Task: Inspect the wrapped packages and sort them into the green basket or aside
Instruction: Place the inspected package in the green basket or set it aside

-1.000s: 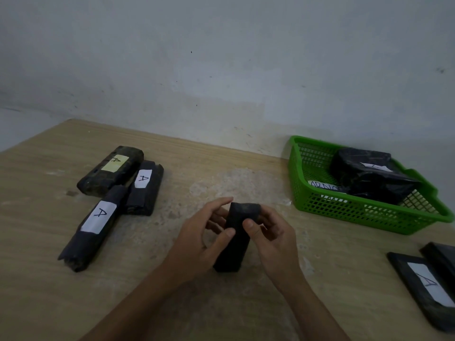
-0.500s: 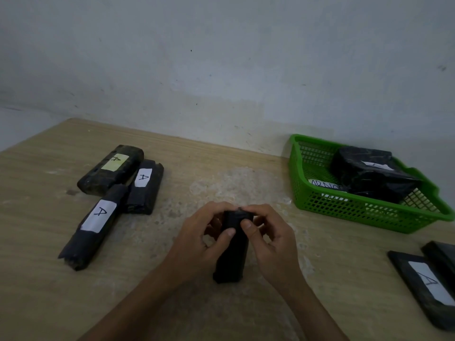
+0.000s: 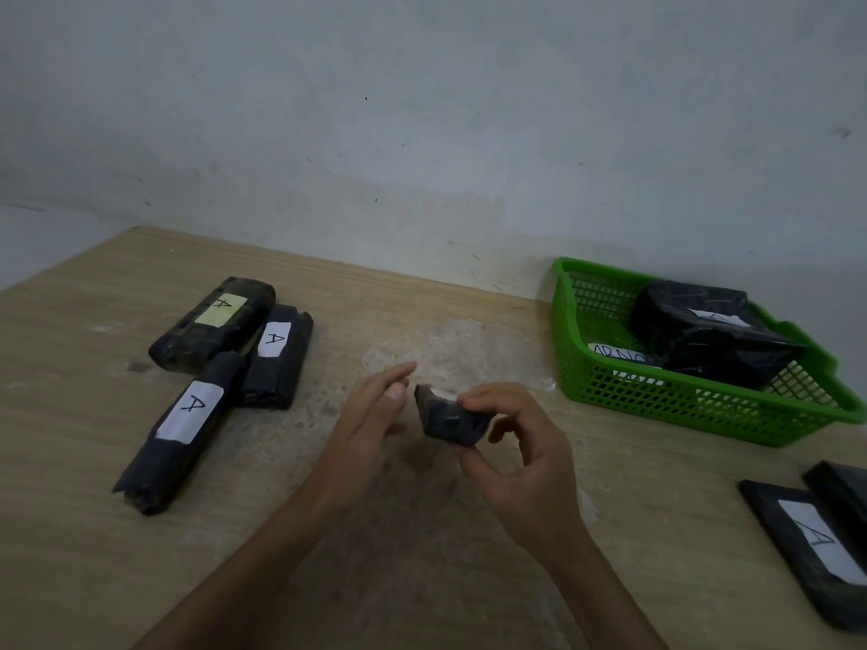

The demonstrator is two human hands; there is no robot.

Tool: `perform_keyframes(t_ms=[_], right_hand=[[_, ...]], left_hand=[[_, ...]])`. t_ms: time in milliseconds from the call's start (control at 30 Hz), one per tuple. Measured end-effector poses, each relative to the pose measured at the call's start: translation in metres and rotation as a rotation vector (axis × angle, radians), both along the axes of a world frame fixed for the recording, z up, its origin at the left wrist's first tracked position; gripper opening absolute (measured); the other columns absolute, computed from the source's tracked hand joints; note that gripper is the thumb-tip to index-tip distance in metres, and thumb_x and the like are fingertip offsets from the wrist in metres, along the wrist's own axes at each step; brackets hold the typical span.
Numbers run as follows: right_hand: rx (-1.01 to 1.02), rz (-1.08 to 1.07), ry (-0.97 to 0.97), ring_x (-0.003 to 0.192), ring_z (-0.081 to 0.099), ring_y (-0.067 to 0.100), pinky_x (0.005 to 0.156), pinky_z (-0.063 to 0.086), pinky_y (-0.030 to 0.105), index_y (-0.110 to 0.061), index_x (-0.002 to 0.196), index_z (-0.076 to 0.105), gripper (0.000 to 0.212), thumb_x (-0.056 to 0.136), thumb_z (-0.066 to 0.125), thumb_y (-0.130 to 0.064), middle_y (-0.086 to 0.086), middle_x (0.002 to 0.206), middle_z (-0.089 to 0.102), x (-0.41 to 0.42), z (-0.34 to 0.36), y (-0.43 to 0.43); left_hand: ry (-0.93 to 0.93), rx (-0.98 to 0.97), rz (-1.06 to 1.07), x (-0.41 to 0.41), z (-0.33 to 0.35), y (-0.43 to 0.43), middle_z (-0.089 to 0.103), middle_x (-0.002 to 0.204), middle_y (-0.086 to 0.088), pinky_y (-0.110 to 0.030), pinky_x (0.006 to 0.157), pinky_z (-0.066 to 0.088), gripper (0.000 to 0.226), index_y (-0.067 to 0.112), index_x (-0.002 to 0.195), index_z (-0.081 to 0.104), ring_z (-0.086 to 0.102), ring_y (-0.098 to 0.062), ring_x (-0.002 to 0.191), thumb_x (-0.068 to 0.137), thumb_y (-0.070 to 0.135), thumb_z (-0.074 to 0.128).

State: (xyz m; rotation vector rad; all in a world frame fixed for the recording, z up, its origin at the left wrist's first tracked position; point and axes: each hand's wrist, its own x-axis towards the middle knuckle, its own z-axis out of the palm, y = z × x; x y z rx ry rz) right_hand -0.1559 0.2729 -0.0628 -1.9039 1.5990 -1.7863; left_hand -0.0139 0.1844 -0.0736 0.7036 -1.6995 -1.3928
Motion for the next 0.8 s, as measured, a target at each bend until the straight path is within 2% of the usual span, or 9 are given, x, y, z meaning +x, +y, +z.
perform_keyframes(t_ms=[100,200,267,400,467,567,667,733,800], right_hand=[[-0.011,0.022,0.073,0.097,0.061,0.013,0.074,0.044,0.022,-0.023,0.093,0.063,0.042,0.061,0.071,0.003,-0.006,0.1,0.066,0.001,-0.004,-0.001],[0.061,0.067,0.196,0.103,0.057,0.009,0.086,0.045,0.028,-0.024,0.094,0.062,0.04,0.062,0.071,-0.002,-0.01,0.105,0.063,0.003,-0.01,-0.001],[0.101,0.065,0.28,0.107,0.054,0.01,0.091,0.045,0.029,-0.025,0.1,0.061,0.043,0.064,0.071,-0.004,-0.011,0.112,0.058,0.003,-0.013,-0.001],[0.146,0.013,0.305,0.114,0.048,0.007,0.093,0.041,0.016,-0.027,0.114,0.052,0.053,0.07,0.062,0.002,-0.008,0.121,0.048,0.0,-0.013,-0.003],[0.137,-0.035,0.218,0.105,0.05,0.003,0.084,0.04,0.011,-0.027,0.116,0.052,0.05,0.076,0.055,0.005,-0.009,0.117,0.049,-0.002,-0.011,-0.004],[0.128,-0.057,-0.061,0.098,0.058,0.01,0.078,0.046,0.018,-0.028,0.116,0.054,0.039,0.085,0.051,-0.005,-0.01,0.118,0.055,-0.003,-0.008,-0.003],[0.115,0.031,-0.245,0.108,0.061,0.016,0.083,0.052,0.027,-0.037,0.123,0.053,0.038,0.087,0.055,-0.025,-0.01,0.124,0.059,-0.003,-0.005,-0.002],[0.093,0.034,-0.215,0.109,0.062,0.012,0.082,0.052,0.022,-0.042,0.12,0.056,0.037,0.085,0.059,-0.029,-0.016,0.119,0.063,-0.001,-0.004,-0.001],[0.071,0.008,-0.18,0.103,0.064,0.01,0.08,0.051,0.02,-0.036,0.115,0.062,0.033,0.084,0.062,-0.025,-0.016,0.112,0.066,0.0,-0.005,-0.001]], left_hand=[[0.054,0.537,-0.121,-0.007,0.006,-0.002,0.065,0.106,-0.011,-0.027,0.071,0.052,0.031,0.02,0.103,0.061,0.065,-0.016,0.085,0.095,0.038,0.037],[0.056,0.623,-0.125,-0.004,0.004,-0.003,0.069,0.1,-0.015,-0.042,0.086,0.05,0.029,0.01,0.101,0.067,0.065,-0.026,0.091,0.094,0.027,0.045],[0.037,0.574,-0.08,-0.002,0.0,-0.008,0.07,0.099,-0.014,-0.047,0.091,0.048,0.023,0.009,0.101,0.068,0.065,-0.028,0.094,0.092,0.021,0.051],[0.012,0.483,-0.055,-0.002,-0.002,-0.009,0.067,0.113,-0.007,-0.04,0.083,0.054,0.033,0.02,0.124,0.056,0.064,-0.025,0.1,0.091,0.017,0.053],[0.03,0.393,-0.062,-0.002,-0.002,-0.007,0.067,0.111,-0.002,-0.032,0.075,0.055,0.036,0.026,0.124,0.052,0.066,-0.018,0.097,0.091,0.012,0.053],[0.005,0.179,-0.085,0.0,0.004,-0.001,0.066,0.105,0.008,-0.017,0.069,0.054,0.045,0.036,0.12,0.047,0.065,-0.002,0.094,0.09,0.003,0.053],[-0.048,-0.023,-0.11,0.001,0.003,0.0,0.064,0.108,0.008,-0.014,0.077,0.052,0.053,0.042,0.117,0.046,0.062,0.001,0.101,0.087,-0.001,0.056],[-0.087,-0.125,-0.115,-0.001,0.0,0.0,0.063,0.111,0.011,-0.016,0.084,0.051,0.055,0.044,0.115,0.047,0.06,-0.001,0.104,0.086,-0.001,0.058],[-0.116,-0.239,-0.082,-0.002,-0.002,0.001,0.061,0.113,0.018,-0.016,0.091,0.048,0.053,0.045,0.116,0.049,0.057,0.001,0.107,0.086,0.001,0.058]])
